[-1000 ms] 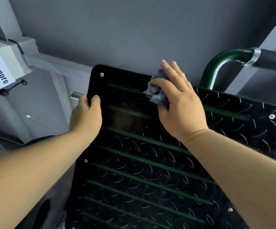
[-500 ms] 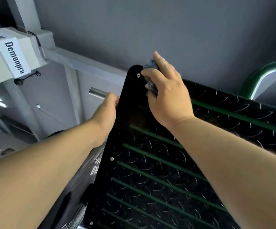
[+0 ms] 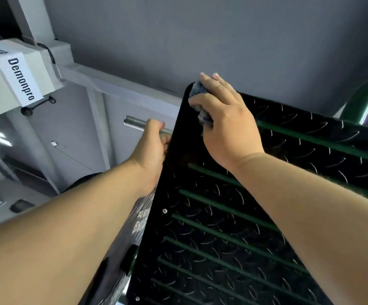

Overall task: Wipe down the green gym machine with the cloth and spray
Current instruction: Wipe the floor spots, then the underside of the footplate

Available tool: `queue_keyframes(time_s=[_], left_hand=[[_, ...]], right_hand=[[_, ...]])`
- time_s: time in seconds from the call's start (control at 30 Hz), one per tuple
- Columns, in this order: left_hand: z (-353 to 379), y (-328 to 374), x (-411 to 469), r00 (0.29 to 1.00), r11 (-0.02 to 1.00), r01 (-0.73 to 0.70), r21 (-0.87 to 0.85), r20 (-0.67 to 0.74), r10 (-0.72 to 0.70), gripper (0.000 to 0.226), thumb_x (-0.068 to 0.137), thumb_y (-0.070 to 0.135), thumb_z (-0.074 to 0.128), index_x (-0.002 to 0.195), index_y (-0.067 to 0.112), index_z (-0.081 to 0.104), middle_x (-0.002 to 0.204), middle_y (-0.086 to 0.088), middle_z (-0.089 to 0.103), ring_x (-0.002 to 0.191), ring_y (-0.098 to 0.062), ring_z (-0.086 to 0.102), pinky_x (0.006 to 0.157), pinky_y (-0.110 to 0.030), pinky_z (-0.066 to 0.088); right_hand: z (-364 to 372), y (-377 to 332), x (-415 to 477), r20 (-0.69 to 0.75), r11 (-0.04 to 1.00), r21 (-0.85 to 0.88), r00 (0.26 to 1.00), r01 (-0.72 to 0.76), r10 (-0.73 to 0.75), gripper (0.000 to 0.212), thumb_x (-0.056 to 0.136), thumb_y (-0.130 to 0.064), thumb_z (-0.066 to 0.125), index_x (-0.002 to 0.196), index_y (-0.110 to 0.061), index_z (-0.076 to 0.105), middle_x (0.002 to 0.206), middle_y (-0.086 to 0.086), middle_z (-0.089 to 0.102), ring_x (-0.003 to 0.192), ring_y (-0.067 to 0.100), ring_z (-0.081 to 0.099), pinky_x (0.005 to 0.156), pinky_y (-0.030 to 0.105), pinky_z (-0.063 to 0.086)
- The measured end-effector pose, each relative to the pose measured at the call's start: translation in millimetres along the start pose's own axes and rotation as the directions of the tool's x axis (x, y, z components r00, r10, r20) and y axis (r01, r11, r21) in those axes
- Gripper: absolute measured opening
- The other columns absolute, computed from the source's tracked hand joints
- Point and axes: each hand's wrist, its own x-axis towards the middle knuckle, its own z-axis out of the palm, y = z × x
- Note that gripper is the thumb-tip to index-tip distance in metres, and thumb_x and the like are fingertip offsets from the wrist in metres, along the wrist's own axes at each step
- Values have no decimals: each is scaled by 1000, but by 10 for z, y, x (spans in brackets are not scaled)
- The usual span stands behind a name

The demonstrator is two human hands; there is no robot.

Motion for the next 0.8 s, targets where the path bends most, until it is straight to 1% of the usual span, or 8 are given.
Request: queue_keyframes(time_s=[0.1,0.3,0.37,0.43,0.5,0.57,0.67,0.8], left_hand=[[13,-4,-1,999,999,-16,-28,29,17,52,95,44,23,92,7,60,66,-6,59,51,-14,55,48,-17,43],[56,59,-84,996,997,76,-30,43,-75,54,93,46,23,101,8,60,75,-9,58,49,-16,56,44,-15,44],[58,54,-80,998,998,63,-11,15,-63,54,94,46,22,95,10,62,71,-6,60,53,-15,56,47,-15,44],[50,41,-49,999,997,35,66,-6,-35,55,95,47,20,101,10,61,78,-6,59,67,-17,54,59,-25,43],[17,29,-31,1000,994,23,102,-10,-22,60,95,48,19,112,7,60,89,-11,57,77,-20,53,65,-29,42],[9,18,-30,1000,996,20,81,4,-20,62,94,48,21,115,5,61,88,-11,59,75,-20,55,62,-27,44],[20,20,-67,999,995,23,95,23,-25,56,94,47,20,102,9,60,76,-6,61,67,-18,56,58,-24,45],[-10,-26,-44,999,994,-25,108,-21,28,63,97,48,17,103,8,66,102,-10,68,99,-23,61,92,-35,45]], right_hand=[[216,-168,-193,7,999,21,1000,-25,25,40,80,2,41,105,-2,72,136,17,56,128,39,48,111,38,34],[53,-79,-835,393,942,14,865,335,-313,42,85,-8,38,108,-10,73,137,12,56,128,34,52,111,45,36],[-89,138,-570,292,942,-89,913,323,-285,44,82,-5,39,111,-10,72,137,14,56,127,39,51,109,49,38],[-191,273,-225,88,980,-162,990,119,-106,43,81,-2,40,109,-8,72,138,16,55,130,44,47,110,49,34],[-130,197,-96,-66,988,-146,997,-42,32,40,82,2,43,109,-4,71,138,16,54,131,43,44,111,40,32],[83,4,-258,-76,992,-125,997,-18,9,39,83,1,42,107,-2,72,137,17,55,129,42,47,111,38,35],[418,-368,-919,140,996,2,986,93,-92,41,84,-5,40,108,-4,73,137,12,56,126,39,51,105,45,43],[491,-612,-1736,393,973,156,893,168,-217,38,92,-11,39,111,-11,73,140,3,55,130,28,50,102,44,45]])
